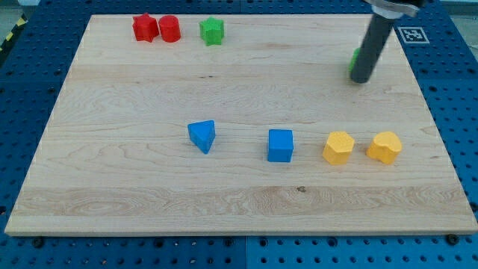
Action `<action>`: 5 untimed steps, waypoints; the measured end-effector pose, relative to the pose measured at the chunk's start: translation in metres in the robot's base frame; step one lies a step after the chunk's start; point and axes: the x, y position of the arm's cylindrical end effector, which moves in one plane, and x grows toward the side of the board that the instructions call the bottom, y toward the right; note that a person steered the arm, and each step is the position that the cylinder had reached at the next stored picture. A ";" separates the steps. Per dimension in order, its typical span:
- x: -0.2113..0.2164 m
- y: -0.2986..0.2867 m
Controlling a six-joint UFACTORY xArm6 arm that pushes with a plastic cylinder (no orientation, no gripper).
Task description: Move the green circle upwards
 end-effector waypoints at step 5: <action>0.004 0.018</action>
